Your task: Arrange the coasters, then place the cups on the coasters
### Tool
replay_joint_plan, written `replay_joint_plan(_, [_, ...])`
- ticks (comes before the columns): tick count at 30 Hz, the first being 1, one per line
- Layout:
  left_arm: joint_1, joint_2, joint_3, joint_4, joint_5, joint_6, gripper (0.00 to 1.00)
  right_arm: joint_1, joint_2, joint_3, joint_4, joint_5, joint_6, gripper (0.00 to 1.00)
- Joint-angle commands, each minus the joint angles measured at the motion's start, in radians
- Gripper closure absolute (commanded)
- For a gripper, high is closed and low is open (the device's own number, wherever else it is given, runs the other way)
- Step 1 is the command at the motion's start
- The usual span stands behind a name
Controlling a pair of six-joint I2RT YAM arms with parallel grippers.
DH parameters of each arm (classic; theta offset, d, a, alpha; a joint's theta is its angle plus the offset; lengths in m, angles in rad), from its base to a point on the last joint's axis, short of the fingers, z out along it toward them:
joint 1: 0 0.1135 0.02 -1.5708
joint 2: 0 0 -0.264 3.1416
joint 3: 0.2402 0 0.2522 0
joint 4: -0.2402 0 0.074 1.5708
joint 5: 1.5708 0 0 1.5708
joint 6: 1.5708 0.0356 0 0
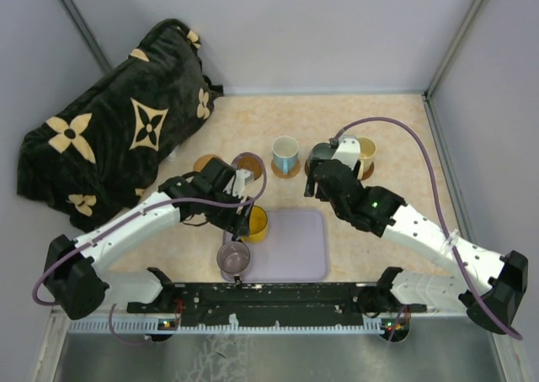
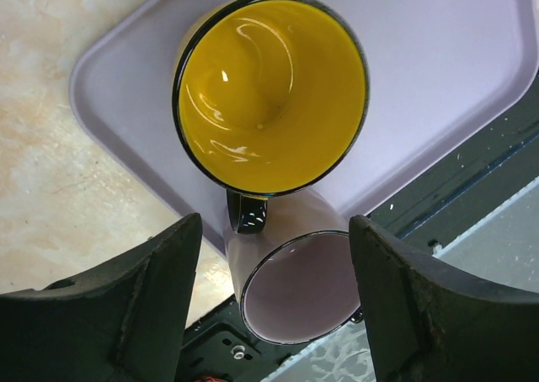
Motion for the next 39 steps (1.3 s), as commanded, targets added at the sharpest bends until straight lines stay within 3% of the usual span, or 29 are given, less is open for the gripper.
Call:
replay_joint_plan(1, [-0.013,-0.023,-0.044,0.050,-0.044,-0.114,0.24,0.002,-0.016,0.005,0.035,0.006,-0.006,0.30])
replay_joint_plan(17, [-0.027,0.012,-0.111,0.117,-0.133,-0.160,0.27,0.002,-0.051,-0.007,0.017,0.000,-0.004,0.30])
replay_joint_plan(22, [-0.028,0.027,-0.116,0.130,-0.142,-0.163,0.35,0.002,-0.055,-0.009,0.012,0.001,-0.003,0.30])
replay_joint_plan(30, [-0.045,0.043,-0.159,0.184,-0.139,-0.191,0.39,0.002,-0.060,-0.019,0.011,0.000,-0.002,0.30])
replay_joint_plan(39, [-0.099,0.050,-0.193,0.277,-0.167,-0.216,0.52,0.002,-0.062,-0.024,0.009,-0.013,0.004,0.30])
